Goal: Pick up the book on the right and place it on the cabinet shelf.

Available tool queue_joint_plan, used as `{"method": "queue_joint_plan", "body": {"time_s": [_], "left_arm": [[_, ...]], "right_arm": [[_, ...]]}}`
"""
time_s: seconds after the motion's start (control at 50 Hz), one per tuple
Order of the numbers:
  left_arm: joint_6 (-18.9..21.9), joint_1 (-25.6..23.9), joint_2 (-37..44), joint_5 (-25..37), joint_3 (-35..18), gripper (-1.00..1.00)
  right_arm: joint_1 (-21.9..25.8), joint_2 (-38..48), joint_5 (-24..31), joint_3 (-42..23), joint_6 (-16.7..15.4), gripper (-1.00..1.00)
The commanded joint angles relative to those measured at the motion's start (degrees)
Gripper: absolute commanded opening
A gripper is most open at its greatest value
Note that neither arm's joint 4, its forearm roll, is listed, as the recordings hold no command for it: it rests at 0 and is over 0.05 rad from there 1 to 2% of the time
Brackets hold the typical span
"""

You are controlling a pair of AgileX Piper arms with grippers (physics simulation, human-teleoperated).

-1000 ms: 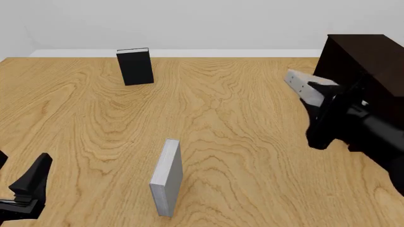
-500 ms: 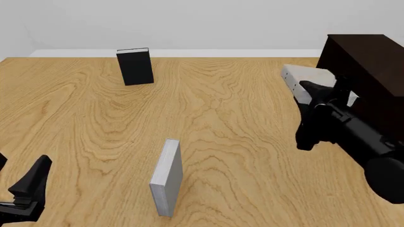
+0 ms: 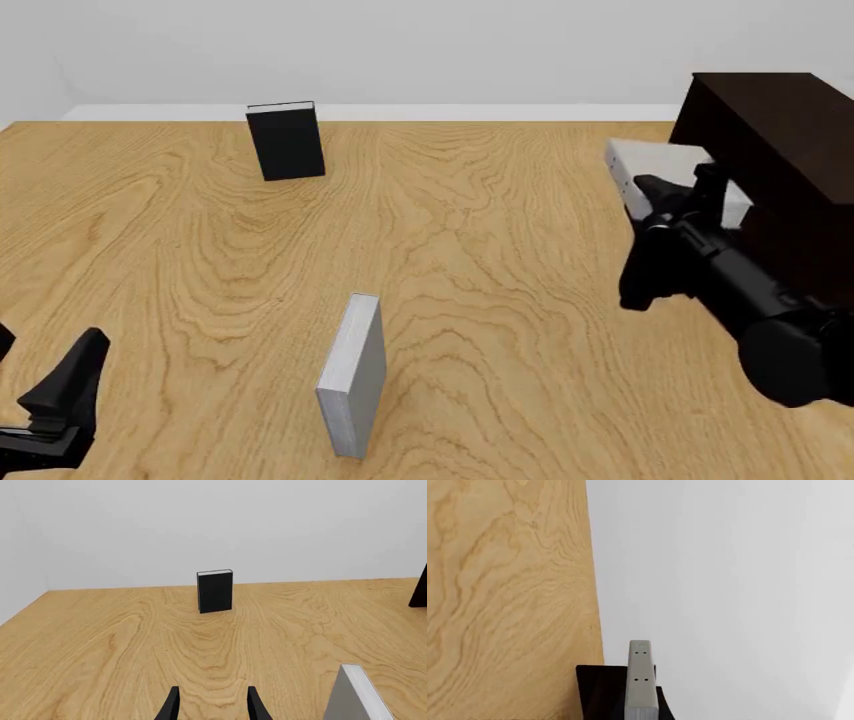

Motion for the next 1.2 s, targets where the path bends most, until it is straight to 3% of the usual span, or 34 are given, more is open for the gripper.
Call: {"method": "queue_joint_plan", "body": {"time_s": [0.02, 0.58, 1.2], "left_arm": [[-0.03, -0.05, 0.05, -0.06, -0.02, 1.00], [0.06, -0.10, 0.47, -0.48, 0.11, 1.00], [0.11, 0.11, 0.18, -0.22, 0.20, 1.00]], "right_arm": [[-1.09, 4.42, -6.62, -0.07, -0.85, -1.00], [-2.66, 13.82, -17.20, 0.75, -2.95, -1.00], [-9.68, 16.03, -15.36, -3.58, -0.42, -1.00]]}}
